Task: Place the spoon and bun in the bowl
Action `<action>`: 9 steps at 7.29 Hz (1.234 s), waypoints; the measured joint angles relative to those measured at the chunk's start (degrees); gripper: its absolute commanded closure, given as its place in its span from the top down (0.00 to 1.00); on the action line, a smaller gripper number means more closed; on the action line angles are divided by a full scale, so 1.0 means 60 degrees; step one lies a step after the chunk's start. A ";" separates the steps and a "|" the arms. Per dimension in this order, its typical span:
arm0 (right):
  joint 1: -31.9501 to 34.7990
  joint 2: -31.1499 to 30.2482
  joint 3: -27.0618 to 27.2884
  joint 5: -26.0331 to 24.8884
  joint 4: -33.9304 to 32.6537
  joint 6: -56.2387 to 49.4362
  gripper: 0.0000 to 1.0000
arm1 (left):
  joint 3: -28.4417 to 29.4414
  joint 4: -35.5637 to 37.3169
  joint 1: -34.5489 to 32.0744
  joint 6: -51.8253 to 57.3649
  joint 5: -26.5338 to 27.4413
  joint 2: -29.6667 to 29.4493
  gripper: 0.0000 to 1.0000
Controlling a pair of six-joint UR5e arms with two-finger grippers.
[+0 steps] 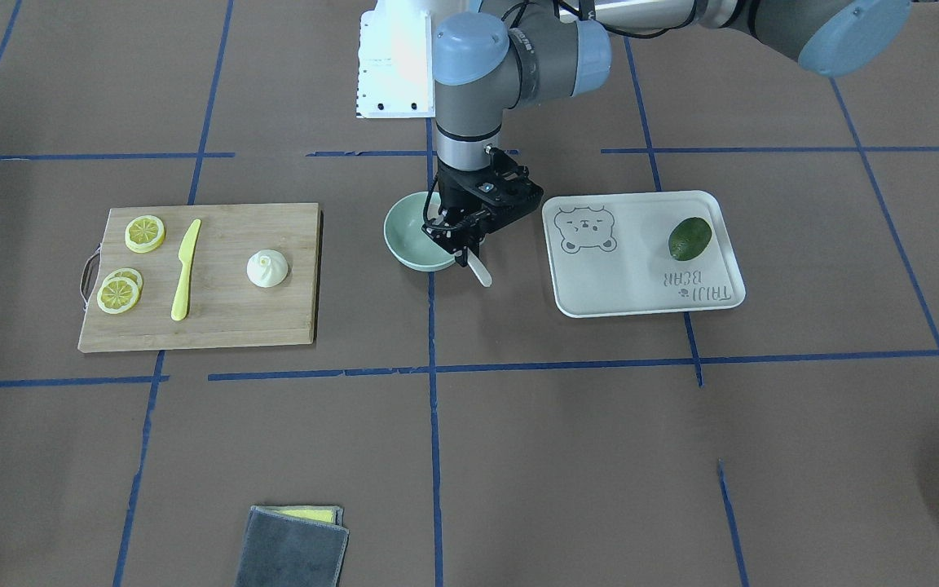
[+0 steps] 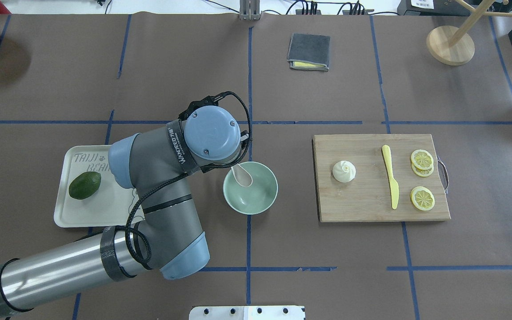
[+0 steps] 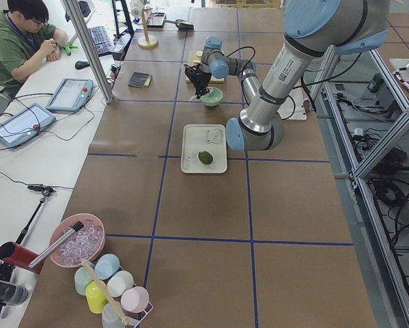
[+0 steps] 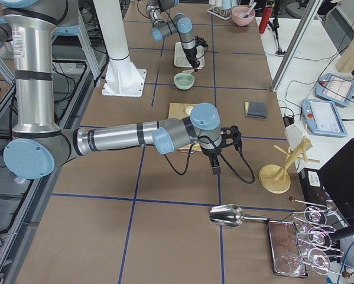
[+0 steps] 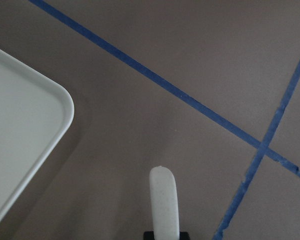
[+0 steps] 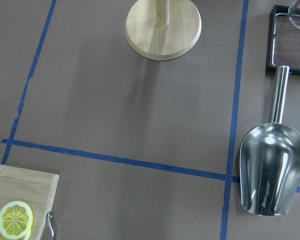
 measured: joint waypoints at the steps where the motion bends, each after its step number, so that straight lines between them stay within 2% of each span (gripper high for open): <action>1: 0.0000 0.0000 0.0000 0.0005 0.0000 0.0000 1.00 | 0.0043 0.0000 0.0068 -0.0002 0.0007 -0.0046 0.38; 2: 0.0000 0.0000 0.0000 0.0011 0.0000 0.0001 1.00 | 0.0050 -0.0006 0.0157 0.0024 0.0018 -0.0055 0.56; 3: 0.0000 0.0000 -0.0006 0.0012 0.0000 0.0001 1.00 | 0.0038 -0.0013 0.0214 0.0063 0.0031 -0.0047 1.00; 6: 0.0000 0.0003 -0.0008 0.0009 0.0000 0.0001 1.00 | -0.0440 -0.0015 0.0258 0.0919 0.0039 0.0164 1.00; 7: 0.0000 0.0008 0.0036 0.0016 0.0003 0.0001 1.00 | -0.1032 0.0034 0.0241 0.1622 0.0014 0.0528 1.00; 9: -0.0018 0.0010 0.0320 0.0079 0.0022 -0.0012 1.00 | -0.2718 0.0164 -0.0186 0.4535 -0.0087 0.1795 1.00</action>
